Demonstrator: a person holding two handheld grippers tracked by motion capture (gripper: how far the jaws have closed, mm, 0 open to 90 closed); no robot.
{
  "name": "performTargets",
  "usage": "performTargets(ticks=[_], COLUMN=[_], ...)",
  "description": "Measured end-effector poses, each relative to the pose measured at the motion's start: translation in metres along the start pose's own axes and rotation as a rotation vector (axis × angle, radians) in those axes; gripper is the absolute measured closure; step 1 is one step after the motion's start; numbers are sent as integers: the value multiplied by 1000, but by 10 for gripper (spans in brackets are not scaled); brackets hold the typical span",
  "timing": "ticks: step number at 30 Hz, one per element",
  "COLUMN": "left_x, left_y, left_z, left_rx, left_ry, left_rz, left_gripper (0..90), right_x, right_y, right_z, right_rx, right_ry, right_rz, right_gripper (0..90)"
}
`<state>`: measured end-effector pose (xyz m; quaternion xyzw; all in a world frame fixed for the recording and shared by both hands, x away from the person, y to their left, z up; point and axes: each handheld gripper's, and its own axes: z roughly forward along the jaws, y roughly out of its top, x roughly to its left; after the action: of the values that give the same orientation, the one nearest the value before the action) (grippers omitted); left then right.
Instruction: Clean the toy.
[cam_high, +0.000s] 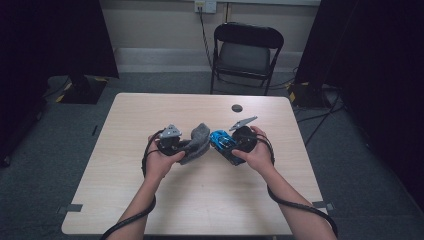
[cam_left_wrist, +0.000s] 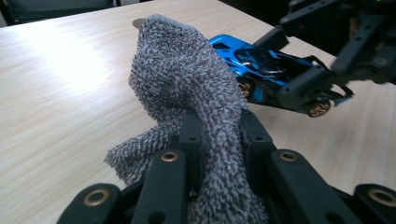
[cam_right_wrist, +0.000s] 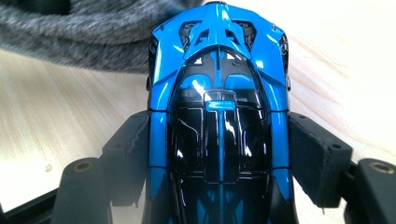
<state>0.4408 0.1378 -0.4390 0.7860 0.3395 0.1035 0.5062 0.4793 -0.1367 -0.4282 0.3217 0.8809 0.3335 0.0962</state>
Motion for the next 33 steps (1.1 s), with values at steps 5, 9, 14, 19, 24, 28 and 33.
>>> performTargets(ticks=[5, 9, 14, 19, 24, 28, 33], left_x=[-4, -4, 5, 16, 24, 27, 28], left_y=[-1, 0, 2, 9, 17, 23, 29], left_z=[0, -5, -16, -25, -28, -27, -23], left_rx=[4, 8, -22, -54, -76, -84, -84], left_ry=[-51, -55, -10, 55, 95, 116, 131], left_rz=[-13, -7, -20, -37, -55, -56, -55], left_gripper=[750, 750, 750, 750, 749, 748, 747], right_x=[-7, -12, -13, -10, -6, -3, 3], right_y=[-1, -1, -3, -4, -6, -7, -8], right_z=[-2, -6, -11, -13, -13, -12, -10], right_rx=[-7, -22, -31, -33, -38, -32, -37], right_ry=[-19, -15, -10, 3, 17, 29, 51], right_rz=[22, 48, 43, 36, 28, 23, 6], right_gripper=[284, 284, 284, 284, 284, 284, 284])
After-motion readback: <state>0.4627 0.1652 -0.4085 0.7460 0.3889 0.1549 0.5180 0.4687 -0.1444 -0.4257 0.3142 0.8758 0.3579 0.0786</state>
